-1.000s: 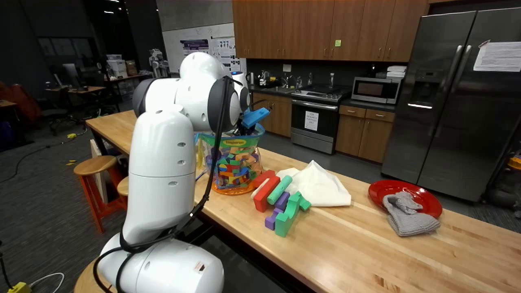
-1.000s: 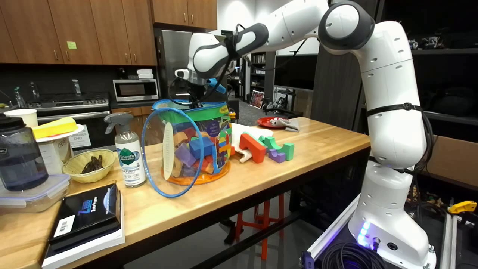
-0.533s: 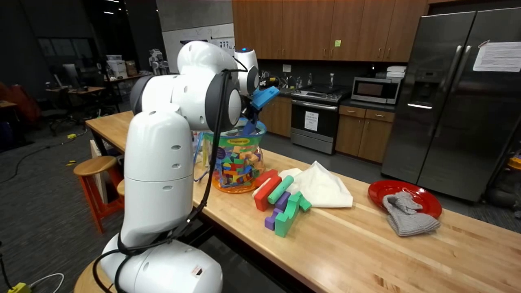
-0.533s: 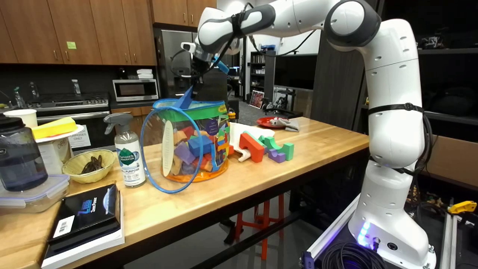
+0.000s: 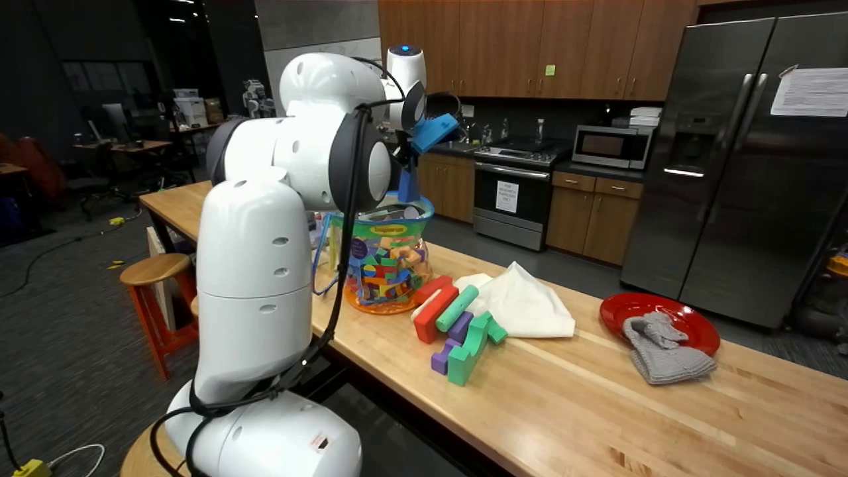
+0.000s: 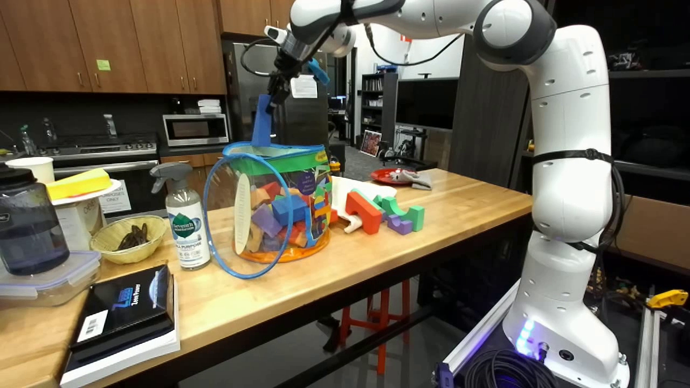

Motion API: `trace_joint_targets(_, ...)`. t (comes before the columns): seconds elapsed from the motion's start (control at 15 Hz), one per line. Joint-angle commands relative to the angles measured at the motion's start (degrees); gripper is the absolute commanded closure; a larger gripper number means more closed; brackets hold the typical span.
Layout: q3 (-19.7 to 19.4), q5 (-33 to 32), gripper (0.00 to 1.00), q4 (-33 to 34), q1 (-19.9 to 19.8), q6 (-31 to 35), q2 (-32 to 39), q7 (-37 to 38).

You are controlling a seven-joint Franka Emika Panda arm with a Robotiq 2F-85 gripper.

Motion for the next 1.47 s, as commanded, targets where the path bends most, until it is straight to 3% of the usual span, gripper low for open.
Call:
trace_joint_targets(0.0,-0.04,4.63,0.93,-0.40,-2.95,1.24,-2.02,-5.48)
trace_joint_targets(0.53,-2.47,12.97,0.93,-1.34,-11.50,3.83,-5.32,-17.12)
trace_joint_targets(0.93,-4.41,16.30,0.93,-3.63,-15.96,4.90,-6.77,-20.76)
trace_joint_targets(1.0,-4.69,16.51,0.46,-3.94,-16.38,5.32,-6.80,-20.94)
trace_joint_targets(1.07,-4.35,14.91,0.71,-1.42,-15.53,4.12,-4.81,-19.24)
trace_joint_targets(1.33,-4.72,14.99,0.48,-1.96,-16.18,4.54,-4.93,-19.46)
trace_joint_targets(1.4,-4.71,14.99,0.46,-1.97,-16.16,4.55,-4.93,-19.47)
